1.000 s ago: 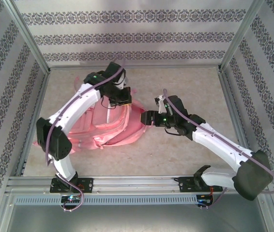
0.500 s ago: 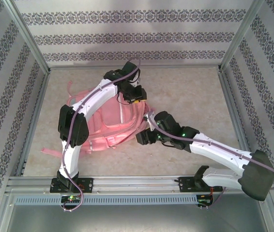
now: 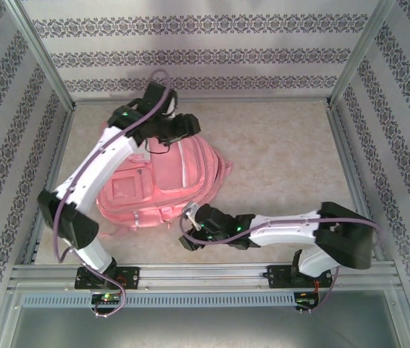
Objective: Pack the student bag
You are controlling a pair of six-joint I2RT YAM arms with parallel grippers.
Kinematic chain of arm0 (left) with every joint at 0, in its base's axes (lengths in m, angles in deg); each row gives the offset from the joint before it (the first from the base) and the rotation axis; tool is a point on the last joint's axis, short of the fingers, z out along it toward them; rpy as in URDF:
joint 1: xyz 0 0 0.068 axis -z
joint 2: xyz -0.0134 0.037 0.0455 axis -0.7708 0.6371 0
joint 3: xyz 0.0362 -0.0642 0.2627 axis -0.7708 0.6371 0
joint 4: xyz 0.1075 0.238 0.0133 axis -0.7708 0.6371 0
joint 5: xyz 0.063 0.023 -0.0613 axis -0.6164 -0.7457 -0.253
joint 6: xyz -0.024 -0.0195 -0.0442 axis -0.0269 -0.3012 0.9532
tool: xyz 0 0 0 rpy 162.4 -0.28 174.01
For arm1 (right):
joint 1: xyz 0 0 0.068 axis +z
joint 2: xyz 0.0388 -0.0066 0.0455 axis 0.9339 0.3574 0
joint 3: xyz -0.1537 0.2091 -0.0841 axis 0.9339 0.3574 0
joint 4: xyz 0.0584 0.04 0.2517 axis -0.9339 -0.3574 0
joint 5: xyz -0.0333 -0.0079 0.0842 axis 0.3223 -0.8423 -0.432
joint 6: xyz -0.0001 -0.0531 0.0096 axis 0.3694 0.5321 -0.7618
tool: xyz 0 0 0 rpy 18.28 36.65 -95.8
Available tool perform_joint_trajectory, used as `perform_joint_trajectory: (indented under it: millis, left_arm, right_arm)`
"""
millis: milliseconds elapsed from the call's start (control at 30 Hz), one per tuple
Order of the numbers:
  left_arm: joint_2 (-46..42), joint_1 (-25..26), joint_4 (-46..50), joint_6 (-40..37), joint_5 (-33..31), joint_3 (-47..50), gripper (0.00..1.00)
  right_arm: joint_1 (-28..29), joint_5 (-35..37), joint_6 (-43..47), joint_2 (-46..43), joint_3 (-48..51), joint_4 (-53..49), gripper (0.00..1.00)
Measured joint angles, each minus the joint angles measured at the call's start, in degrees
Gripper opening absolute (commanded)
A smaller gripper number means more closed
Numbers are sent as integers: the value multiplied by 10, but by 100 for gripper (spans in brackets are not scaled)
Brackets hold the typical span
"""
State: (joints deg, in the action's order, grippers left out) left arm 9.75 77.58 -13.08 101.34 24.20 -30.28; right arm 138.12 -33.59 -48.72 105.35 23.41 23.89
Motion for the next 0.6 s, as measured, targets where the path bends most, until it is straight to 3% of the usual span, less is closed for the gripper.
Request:
perform_joint_trajectory:
  millis: [200,600]
  left_arm:
    - [-71,-30,9,21,-47,38,65]
    - [-151,-76,21,29,-61,111,66]
  right_arm:
    - [49,70,-30,116,-38,60,74]
    - [92,249,-96,211,-92,125,75]
